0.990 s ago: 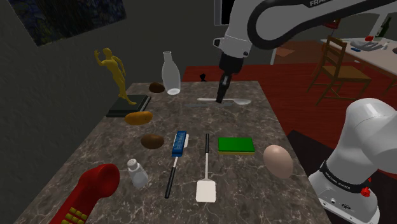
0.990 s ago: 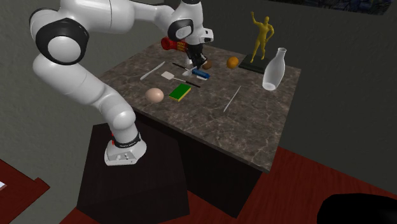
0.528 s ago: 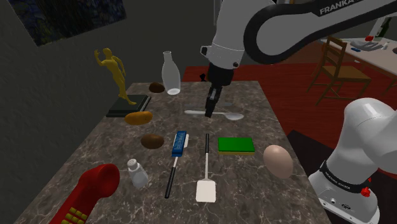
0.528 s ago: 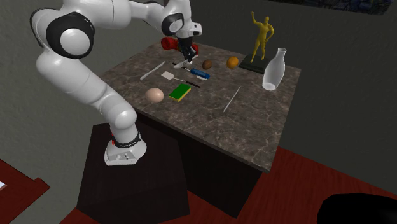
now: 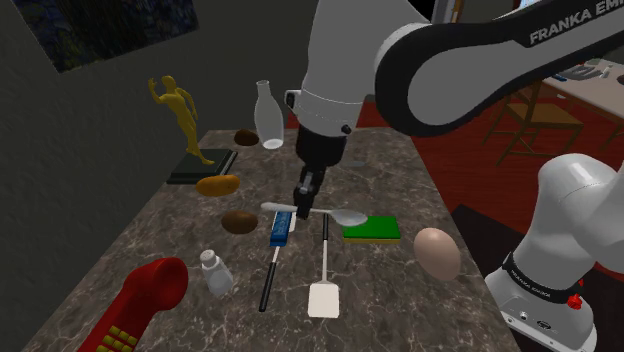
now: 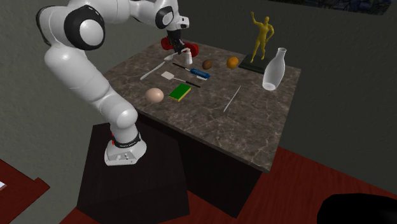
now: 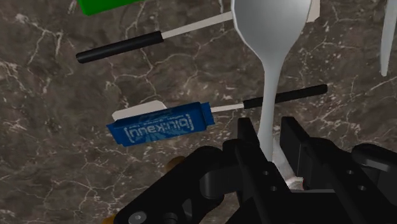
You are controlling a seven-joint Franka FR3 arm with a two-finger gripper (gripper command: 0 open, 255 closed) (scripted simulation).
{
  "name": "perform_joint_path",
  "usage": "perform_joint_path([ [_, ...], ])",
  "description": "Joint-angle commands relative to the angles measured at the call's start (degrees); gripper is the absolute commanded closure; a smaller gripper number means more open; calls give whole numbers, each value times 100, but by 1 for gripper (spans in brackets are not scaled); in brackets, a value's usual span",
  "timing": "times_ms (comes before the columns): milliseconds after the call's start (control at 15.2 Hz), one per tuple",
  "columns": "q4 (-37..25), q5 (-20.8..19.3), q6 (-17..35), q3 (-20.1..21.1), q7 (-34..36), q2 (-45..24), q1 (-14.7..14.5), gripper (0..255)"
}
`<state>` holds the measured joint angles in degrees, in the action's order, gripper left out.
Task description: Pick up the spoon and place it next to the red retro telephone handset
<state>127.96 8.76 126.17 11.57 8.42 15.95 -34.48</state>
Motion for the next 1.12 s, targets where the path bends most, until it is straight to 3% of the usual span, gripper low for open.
perform_joint_path([
  [0,-200,-69,46,191,303,-219,-65,255],
  [396,-986,-455,52,743,1277,-966,-281,255],
  [792,-2071,-1104,-113,1173,2321,-1939,-616,255],
  [1056,-1839,-1146,182,1162,2351,-2008,-629,255],
])
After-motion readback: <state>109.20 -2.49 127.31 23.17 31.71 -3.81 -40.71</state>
